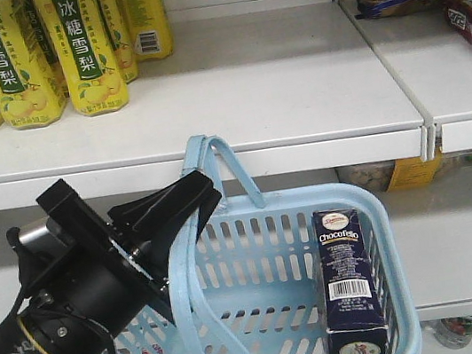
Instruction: Left arm holds basket, right arm returns cookies
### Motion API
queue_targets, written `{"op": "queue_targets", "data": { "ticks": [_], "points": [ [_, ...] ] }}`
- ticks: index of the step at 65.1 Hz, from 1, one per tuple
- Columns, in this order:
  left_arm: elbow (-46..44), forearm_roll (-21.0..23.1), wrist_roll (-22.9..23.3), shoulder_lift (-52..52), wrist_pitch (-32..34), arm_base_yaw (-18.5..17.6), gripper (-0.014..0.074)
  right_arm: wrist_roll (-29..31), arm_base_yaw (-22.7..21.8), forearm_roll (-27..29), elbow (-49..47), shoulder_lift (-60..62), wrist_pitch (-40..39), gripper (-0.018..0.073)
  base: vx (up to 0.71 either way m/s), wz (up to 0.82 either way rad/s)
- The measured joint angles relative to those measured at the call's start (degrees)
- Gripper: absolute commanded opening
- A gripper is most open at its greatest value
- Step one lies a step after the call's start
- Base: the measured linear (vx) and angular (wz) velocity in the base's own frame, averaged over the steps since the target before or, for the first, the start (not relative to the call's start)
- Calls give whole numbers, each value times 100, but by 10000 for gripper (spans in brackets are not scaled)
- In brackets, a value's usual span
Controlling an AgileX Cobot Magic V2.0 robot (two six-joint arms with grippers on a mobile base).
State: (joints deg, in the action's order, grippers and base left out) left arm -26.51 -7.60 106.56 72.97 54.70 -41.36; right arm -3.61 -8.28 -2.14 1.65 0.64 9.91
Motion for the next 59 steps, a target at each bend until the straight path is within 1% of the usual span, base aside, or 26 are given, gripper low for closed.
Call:
{"op": "queue_targets", "data": {
  "ticks": [14, 25, 40, 59],
  "points": [
    [0, 0, 0, 0, 0, 0, -3, -20, 0, 25, 0, 0, -2, -6, 0, 0],
    [0, 0, 0, 0, 0, 0, -3, -141, 0, 456, 0, 0, -150, -6, 0, 0],
    [0, 4, 0, 0, 0, 0, -3, -286, 0, 851, 0, 0, -417, -6, 0, 0],
    [0, 4, 0, 0, 0, 0, -3, -292, 0, 869, 0, 0, -436, -6, 0, 0]
  ]
}}
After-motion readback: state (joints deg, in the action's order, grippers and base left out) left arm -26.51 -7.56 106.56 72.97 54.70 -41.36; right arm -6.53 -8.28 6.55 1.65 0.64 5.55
